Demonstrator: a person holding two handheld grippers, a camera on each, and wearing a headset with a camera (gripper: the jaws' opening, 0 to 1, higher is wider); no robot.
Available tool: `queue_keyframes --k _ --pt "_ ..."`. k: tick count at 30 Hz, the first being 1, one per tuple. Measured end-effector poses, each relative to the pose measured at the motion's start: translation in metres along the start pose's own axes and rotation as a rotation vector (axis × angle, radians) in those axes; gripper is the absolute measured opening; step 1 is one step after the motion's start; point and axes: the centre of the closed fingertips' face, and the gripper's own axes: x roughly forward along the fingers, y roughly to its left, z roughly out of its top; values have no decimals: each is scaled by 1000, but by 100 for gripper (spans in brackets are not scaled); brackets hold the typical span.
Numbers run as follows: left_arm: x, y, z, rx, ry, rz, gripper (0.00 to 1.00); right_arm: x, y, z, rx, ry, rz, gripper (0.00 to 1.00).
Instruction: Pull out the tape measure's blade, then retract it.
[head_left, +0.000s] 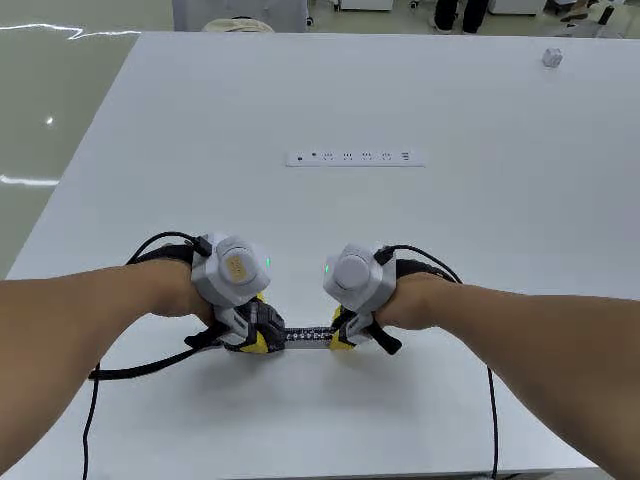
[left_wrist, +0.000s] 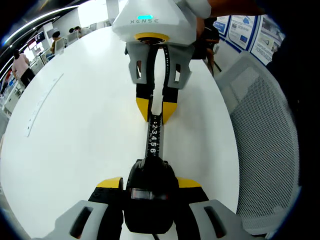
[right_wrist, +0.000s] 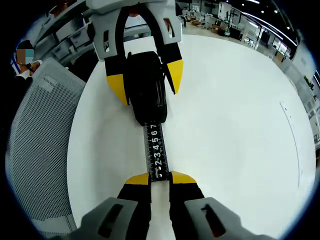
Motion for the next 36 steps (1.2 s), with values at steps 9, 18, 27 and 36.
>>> queue_keyframes --k 9,18,27,36 --pt "0 0 -1 0 0 3 36 -1 -1 -3 2 0 -4 11" --pt "1 1 0 -3 1 2 36 -3 -2 -7 7 -16 -8 11" --pt "0 1 1 -1 0 3 36 -5 -1 -10 21 -24 -4 12" --pt "0 0 1 0 -1 5 36 -7 0 -12 27 -33 -9 12"
